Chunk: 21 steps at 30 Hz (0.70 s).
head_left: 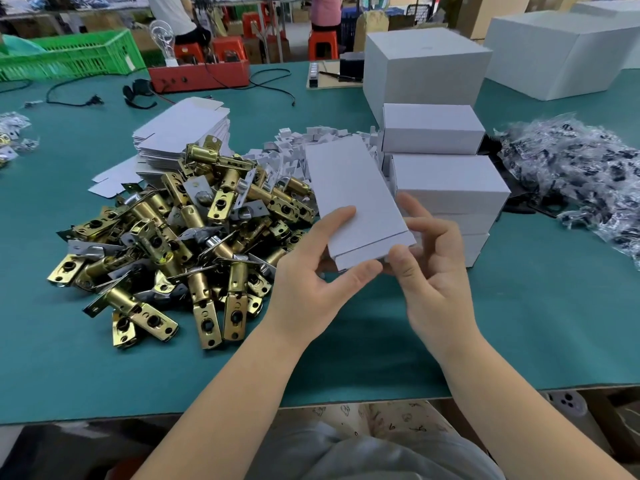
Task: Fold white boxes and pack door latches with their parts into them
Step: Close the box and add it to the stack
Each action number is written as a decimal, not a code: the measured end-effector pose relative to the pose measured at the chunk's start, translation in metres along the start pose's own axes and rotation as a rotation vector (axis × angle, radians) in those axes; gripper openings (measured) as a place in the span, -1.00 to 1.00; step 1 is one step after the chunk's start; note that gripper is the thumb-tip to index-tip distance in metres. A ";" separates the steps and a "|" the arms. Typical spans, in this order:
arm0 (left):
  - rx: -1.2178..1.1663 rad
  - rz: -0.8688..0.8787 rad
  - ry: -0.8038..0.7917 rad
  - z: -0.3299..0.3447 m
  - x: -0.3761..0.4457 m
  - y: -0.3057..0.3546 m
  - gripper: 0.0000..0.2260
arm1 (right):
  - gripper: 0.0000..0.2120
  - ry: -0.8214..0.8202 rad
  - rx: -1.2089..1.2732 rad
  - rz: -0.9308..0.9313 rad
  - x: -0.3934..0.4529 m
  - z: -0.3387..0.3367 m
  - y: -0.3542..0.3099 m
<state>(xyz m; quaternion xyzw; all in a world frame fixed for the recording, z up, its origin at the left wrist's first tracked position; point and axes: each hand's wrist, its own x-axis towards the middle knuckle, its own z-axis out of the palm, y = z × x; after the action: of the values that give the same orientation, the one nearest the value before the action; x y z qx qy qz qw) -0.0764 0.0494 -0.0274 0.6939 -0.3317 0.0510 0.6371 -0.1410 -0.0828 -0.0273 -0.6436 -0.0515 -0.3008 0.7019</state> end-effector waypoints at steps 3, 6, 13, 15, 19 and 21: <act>-0.009 -0.013 0.003 0.001 0.000 -0.001 -0.64 | -0.61 -0.023 -0.045 -0.036 0.001 -0.002 0.001; -0.033 -0.039 0.017 0.002 0.000 -0.001 -0.70 | -0.68 0.034 -0.253 -0.081 0.002 -0.003 0.002; -0.043 -0.023 0.009 0.002 0.000 0.000 -0.68 | -0.79 0.078 -0.128 -0.019 0.002 -0.003 -0.001; -0.066 -0.062 -0.015 0.002 0.001 0.001 -0.65 | -0.75 0.118 -0.176 -0.068 0.001 -0.002 0.000; -0.020 -0.069 -0.049 0.000 0.003 0.001 -0.58 | -0.63 0.187 -0.277 -0.169 -0.002 0.003 0.002; -0.053 -0.094 -0.023 -0.003 0.005 0.001 -0.53 | -0.58 0.180 -0.334 -0.254 -0.004 0.003 0.004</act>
<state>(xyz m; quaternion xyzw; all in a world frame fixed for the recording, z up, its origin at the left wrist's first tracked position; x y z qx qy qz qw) -0.0723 0.0498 -0.0234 0.6922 -0.3071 0.0043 0.6530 -0.1414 -0.0788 -0.0318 -0.7098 -0.0187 -0.4475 0.5437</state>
